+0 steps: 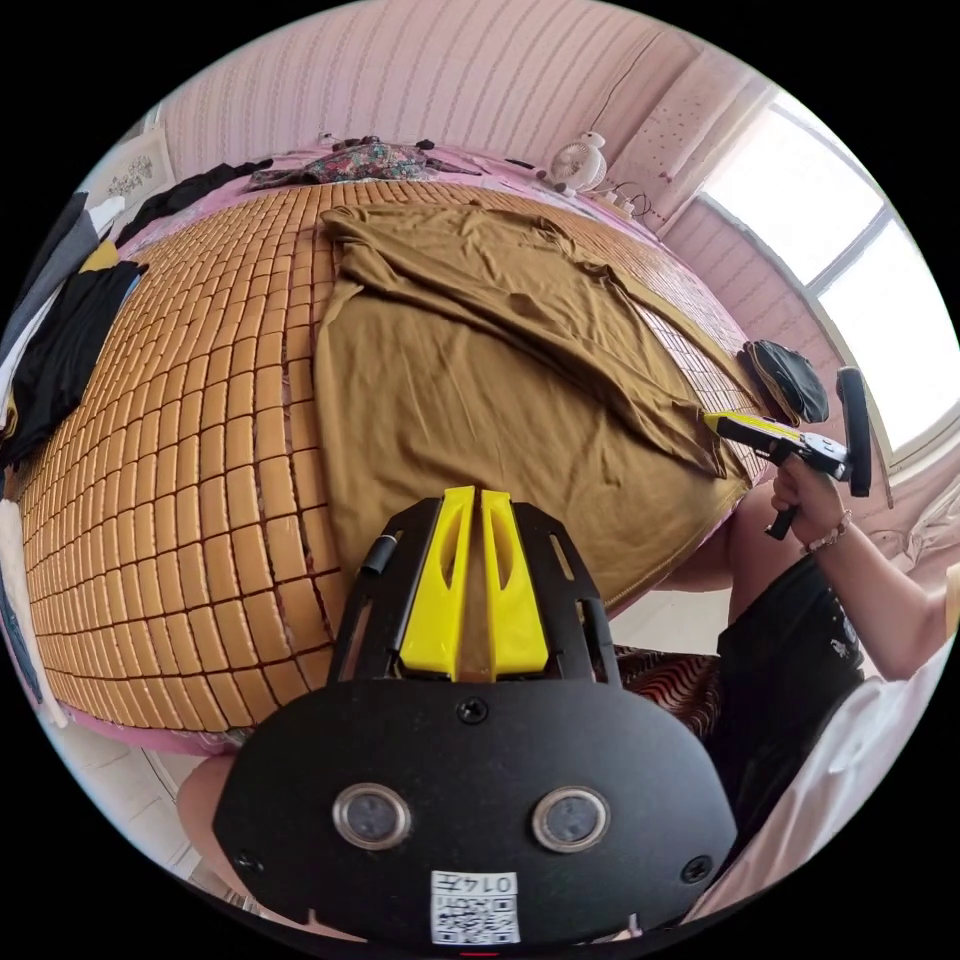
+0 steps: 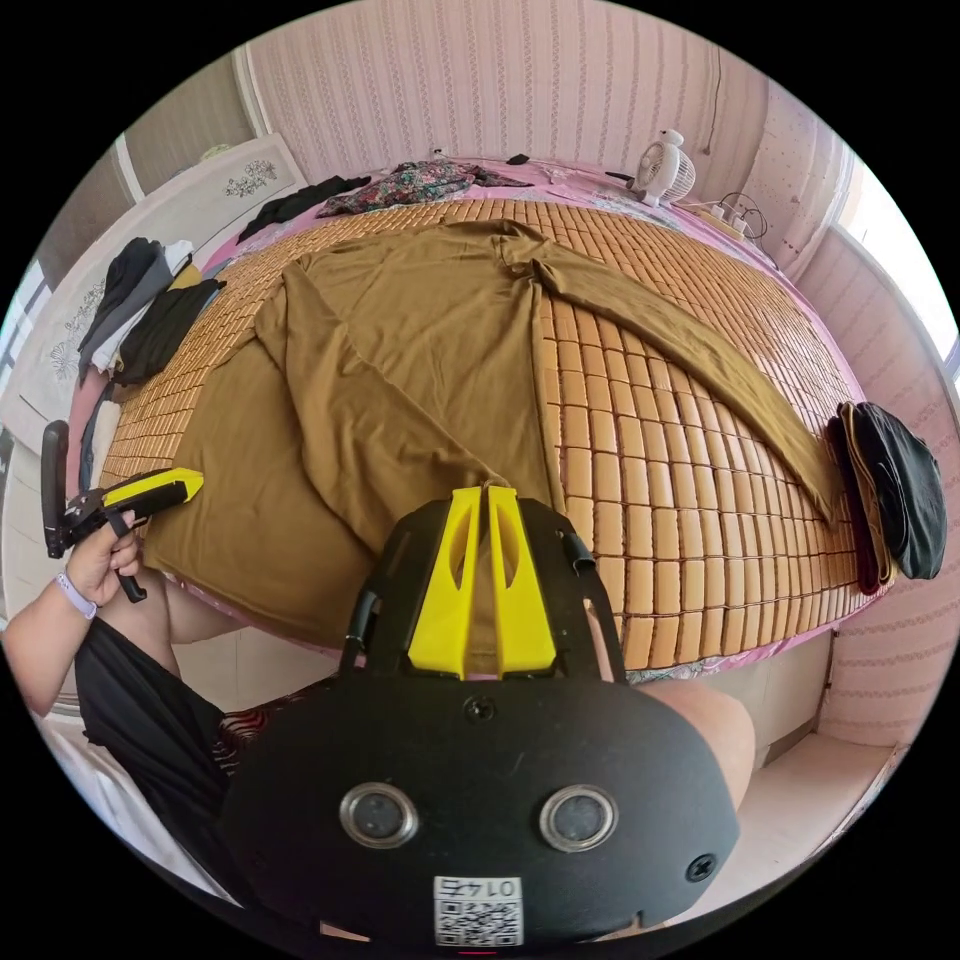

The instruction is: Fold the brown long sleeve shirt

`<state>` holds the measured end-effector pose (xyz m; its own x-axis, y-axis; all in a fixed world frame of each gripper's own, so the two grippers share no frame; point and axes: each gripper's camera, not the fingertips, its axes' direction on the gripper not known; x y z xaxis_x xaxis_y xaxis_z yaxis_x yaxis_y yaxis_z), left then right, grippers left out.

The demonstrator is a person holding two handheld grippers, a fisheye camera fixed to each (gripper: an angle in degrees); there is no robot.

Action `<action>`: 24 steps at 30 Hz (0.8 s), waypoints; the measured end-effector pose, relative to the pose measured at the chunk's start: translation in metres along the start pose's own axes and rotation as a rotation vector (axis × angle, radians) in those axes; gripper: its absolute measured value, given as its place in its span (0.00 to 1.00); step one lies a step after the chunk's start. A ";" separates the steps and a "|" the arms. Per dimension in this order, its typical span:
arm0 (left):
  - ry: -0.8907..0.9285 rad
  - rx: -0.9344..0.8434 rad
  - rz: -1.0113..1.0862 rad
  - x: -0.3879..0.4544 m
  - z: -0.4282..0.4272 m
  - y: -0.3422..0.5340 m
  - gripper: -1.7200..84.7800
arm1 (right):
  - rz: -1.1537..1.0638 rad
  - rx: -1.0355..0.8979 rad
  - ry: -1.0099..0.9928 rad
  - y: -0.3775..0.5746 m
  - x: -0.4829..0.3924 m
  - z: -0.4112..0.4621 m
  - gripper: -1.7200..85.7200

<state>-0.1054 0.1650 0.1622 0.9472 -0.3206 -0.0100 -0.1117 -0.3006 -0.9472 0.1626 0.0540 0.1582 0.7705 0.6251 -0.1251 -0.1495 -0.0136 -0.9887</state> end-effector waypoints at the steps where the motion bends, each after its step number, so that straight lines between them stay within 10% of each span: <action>1: 0.009 0.029 -0.001 0.001 0.001 0.003 0.02 | 0.001 0.014 -0.011 0.002 0.002 -0.005 0.03; 9: 0.044 0.008 -0.007 0.014 -0.004 -0.009 0.02 | 0.253 0.260 -0.337 0.013 0.068 -0.092 0.03; 17: -0.366 0.152 0.196 0.000 -0.016 -0.064 0.07 | 0.262 0.386 -0.488 0.004 0.085 -0.145 0.03; 24: -0.335 0.179 0.243 -0.007 0.000 -0.115 0.11 | 0.207 0.545 -0.270 0.016 0.088 -0.194 0.03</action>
<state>-0.0994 0.2019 0.2715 0.9484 -0.0450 -0.3138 -0.3166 -0.0827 -0.9449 0.3480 -0.0423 0.1149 0.5196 0.8274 -0.2133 -0.6267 0.1993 -0.7534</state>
